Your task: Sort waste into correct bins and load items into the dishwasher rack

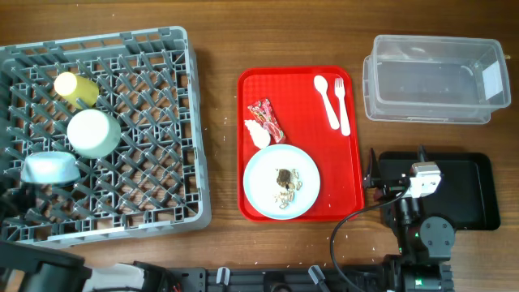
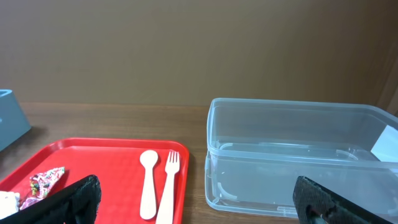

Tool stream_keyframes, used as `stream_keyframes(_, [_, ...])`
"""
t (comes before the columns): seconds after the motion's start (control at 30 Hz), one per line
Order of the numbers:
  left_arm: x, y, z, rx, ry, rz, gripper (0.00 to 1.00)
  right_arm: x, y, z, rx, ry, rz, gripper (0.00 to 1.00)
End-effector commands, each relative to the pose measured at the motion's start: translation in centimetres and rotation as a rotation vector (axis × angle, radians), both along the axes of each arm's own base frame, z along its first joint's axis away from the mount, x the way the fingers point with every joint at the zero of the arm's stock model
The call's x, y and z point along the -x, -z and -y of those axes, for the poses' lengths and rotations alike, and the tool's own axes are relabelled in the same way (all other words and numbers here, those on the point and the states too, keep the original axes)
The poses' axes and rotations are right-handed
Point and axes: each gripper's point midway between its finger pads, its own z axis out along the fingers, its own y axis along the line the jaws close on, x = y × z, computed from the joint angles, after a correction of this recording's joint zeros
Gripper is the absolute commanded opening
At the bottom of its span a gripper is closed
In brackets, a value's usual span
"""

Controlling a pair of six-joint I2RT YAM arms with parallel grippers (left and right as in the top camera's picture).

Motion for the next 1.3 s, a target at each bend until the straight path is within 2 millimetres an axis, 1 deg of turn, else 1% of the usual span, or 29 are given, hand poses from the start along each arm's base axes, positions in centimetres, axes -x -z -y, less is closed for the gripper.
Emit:
stream_keyframes(0.0, [0.2, -6.0, -0.6, -0.173, -0.015, 0.004, 0.98, 0.0, -0.2, 0.1, 0.010, 0.008, 0.008, 1.00])
stream_keyframes(0.03, [1.0, -6.2, -0.4, -0.176, -0.049, -0.067, 0.97, 0.0, -0.2, 0.1, 0.010, 0.008, 0.008, 1.00])
stream_keyframes(0.13, [4.4, -5.2, 0.4, -0.192, -0.161, -0.324, 0.91, 0.0, -0.2, 0.1, 0.010, 0.008, 0.008, 1.00])
stream_keyframes(0.17, [5.7, -4.9, 0.7, -0.205, -0.198, -0.411, 0.86, 0.0, -0.2, 0.1, 0.010, 0.008, 0.008, 1.00])
stream_keyframes(0.2, [6.7, -4.9, 1.0, -0.219, -0.224, -0.466, 0.65, 0.0, -0.1, 0.1, 0.010, 0.008, 0.008, 1.00])
stream_keyframes(0.27, [6.7, -6.1, 1.5, -0.259, -0.228, -0.459, 0.04, 0.0, -0.1, 0.1, 0.010, 0.008, 0.008, 1.00])
stream_keyframes(0.3, [6.2, -6.3, 1.4, -0.282, -0.219, -0.450, 0.04, 0.0, -0.2, 0.1, 0.010, 0.008, 0.008, 1.00])
stream_keyframes(0.33, [4.9, -6.6, 1.2, -0.358, -0.187, -0.449, 0.04, 0.0, -0.2, 0.1, 0.010, 0.008, 0.008, 1.00])
stream_keyframes(0.4, [1.7, -7.1, 0.5, -0.603, -0.105, -0.499, 0.04, 0.0, -0.1, 0.1, 0.010, 0.008, 0.008, 1.00])
stream_keyframes(0.43, [0.0, -6.9, 0.8, -0.688, -0.047, -0.516, 0.04, 0.0, -0.1, 0.1, 0.010, 0.008, 0.008, 1.00])
stream_keyframes(0.47, [-1.8, -6.3, 1.6, -0.737, 0.015, -0.522, 0.04, 0.0, -0.2, 0.1, 0.010, 0.008, 0.008, 1.00])
stream_keyframes(0.5, [-3.0, -5.8, 2.1, -0.758, 0.054, -0.523, 0.04, 0.0, -0.2, 0.1, 0.010, 0.008, 0.008, 1.00])
stream_keyframes(0.53, [-4.2, -4.6, 2.4, -0.770, 0.088, -0.551, 0.04, 0.0, -0.2, 0.1, 0.010, 0.008, 0.008, 1.00])
stream_keyframes(0.57, [-4.3, -2.8, 2.2, -0.777, 0.099, -0.636, 0.04, 0.0, -0.2, 0.1, 0.010, 0.008, 0.008, 1.00])
stream_keyframes(0.63, [-3.1, 0.5, 1.1, -0.748, 0.105, -0.792, 0.04, 0.0, -0.1, 0.1, 0.010, 0.007, 0.008, 1.00])
stream_keyframes(0.67, [-1.9, 1.9, 0.7, -0.718, 0.107, -0.860, 0.04, 0.0, -0.1, 0.1, 0.010, 0.008, 0.008, 1.00])
stream_keyframes(0.73, [0.0, 2.4, 0.0, -0.704, 0.082, -0.943, 0.04, 0.0, -0.1, 0.1, 0.011, 0.008, 0.008, 1.00])
stream_keyframes(0.77, [1.6, 2.7, -0.5, -0.687, 0.063, -1.002, 0.04, 0.0, -0.1, 0.1, 0.010, 0.008, 0.008, 1.00])
stream_keyframes(0.83, [3.9, 3.3, -0.4, -0.620, 0.054, -1.059, 0.04, 0.0, -0.1, 0.1, 0.010, 0.008, 0.008, 1.00])
stream_keyframes(0.9, [6.4, 3.9, 0.3, -0.488, -0.005, -1.114, 0.04, 0.0, -0.1, 0.1, 0.010, 0.008, 0.008, 1.00])
stream_keyframes(0.97, [7.6, 4.1, 0.8, -0.405, -0.051, -1.127, 0.04, 0.0, -0.1, 0.1, 0.010, 0.008, 0.008, 1.00])
stream_keyframes(1.0, [7.5, 3.9, 1.3, -0.360, -0.062, -1.096, 0.04, 0.0, -0.1, 0.1, 0.011, 0.008, 0.008, 1.00])
stream_keyframes(1.03, [6.5, 3.3, 2.0, -0.324, -0.052, -1.009, 0.04, 0.0, -0.2, 0.1, 0.010, 0.007, 0.008, 1.00])
stream_keyframes(1.07, [4.6, 1.6, 3.1, -0.294, -0.039, -0.864, 0.04, 0.0, -0.1, 0.1, 0.010, 0.008, 0.008, 1.00])
stream_keyframes(1.1, [3.0, -0.5, 3.9, -0.285, -0.037, -0.744, 0.04, 0.0, -0.1, 0.1, 0.010, 0.008, 0.008, 1.00])
stream_keyframes(1.17, [-0.4, -5.5, 6.0, -0.343, 0.008, -0.480, 0.04, 0.0, -0.2, 0.1, 0.010, 0.008, 0.008, 1.00])
stream_keyframes(1.2, [-2.7, -10.0, 8.9, -0.423, 0.087, -0.279, 0.04, 0.0, -0.2, 0.1, 0.010, 0.008, 0.008, 1.00])
stream_keyframes(1.23, [-3.8, -12.2, 11.4, -0.470, 0.146, -0.193, 0.04, 0.0, -0.2, 0.1, 0.010, 0.008, 0.008, 1.00])
stream_keyframes(1.27, [-4.9, -14.0, 15.0, -0.527, 0.238, -0.122, 0.04, 0.0, -0.2, 0.1, 0.010, 0.008, 0.008, 1.00])
